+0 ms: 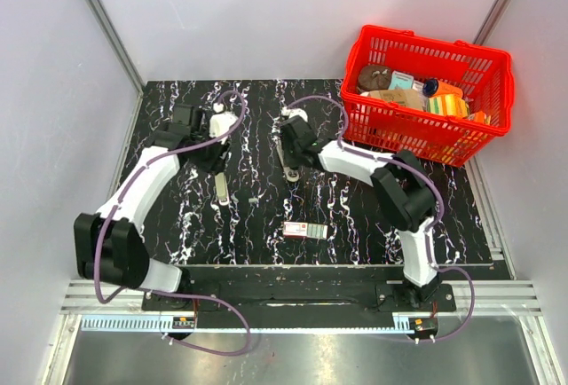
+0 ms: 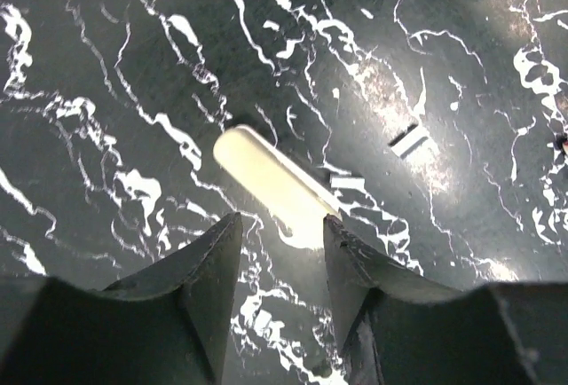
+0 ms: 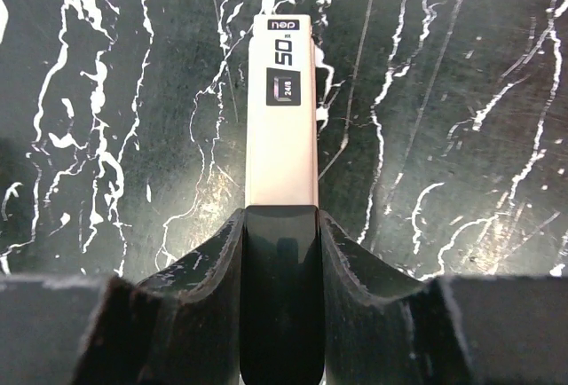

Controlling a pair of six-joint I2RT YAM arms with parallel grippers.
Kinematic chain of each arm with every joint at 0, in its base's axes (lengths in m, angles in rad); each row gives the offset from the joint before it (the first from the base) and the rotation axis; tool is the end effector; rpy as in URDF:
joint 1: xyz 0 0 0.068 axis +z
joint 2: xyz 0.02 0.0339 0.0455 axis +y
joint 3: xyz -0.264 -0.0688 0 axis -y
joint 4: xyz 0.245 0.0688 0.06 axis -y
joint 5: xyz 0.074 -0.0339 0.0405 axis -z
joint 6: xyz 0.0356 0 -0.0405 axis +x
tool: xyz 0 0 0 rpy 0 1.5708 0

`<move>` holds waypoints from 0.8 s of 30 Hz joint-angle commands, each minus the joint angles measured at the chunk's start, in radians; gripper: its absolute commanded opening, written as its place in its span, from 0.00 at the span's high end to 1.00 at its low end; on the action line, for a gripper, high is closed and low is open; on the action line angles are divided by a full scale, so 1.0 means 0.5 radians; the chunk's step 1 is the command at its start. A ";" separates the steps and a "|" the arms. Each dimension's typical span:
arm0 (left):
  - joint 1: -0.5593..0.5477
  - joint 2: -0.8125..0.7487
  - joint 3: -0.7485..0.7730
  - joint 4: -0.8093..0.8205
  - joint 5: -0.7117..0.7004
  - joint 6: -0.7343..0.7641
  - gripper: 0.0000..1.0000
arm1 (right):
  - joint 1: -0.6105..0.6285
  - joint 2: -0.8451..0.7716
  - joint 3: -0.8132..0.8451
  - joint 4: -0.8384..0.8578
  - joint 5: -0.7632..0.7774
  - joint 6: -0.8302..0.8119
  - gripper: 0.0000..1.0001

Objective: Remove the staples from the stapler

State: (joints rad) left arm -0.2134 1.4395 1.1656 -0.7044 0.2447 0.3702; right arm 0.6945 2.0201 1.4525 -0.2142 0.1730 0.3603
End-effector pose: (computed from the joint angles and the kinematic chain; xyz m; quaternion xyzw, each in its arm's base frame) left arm 0.2896 -0.0716 0.2767 0.3072 0.8989 -0.0937 0.2980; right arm 0.3504 0.2839 0.1933 -0.1202 0.9125 0.1238 0.3710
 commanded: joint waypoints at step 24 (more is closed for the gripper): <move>0.427 -0.584 0.037 -0.503 0.060 0.146 0.52 | 0.528 -0.255 0.034 0.195 -0.011 -0.404 0.25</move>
State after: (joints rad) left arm -0.0162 1.1786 1.1698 -0.9524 0.2508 0.4370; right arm 0.8719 1.9228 1.5093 -0.2119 0.2512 0.2306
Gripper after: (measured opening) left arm 0.481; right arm 0.759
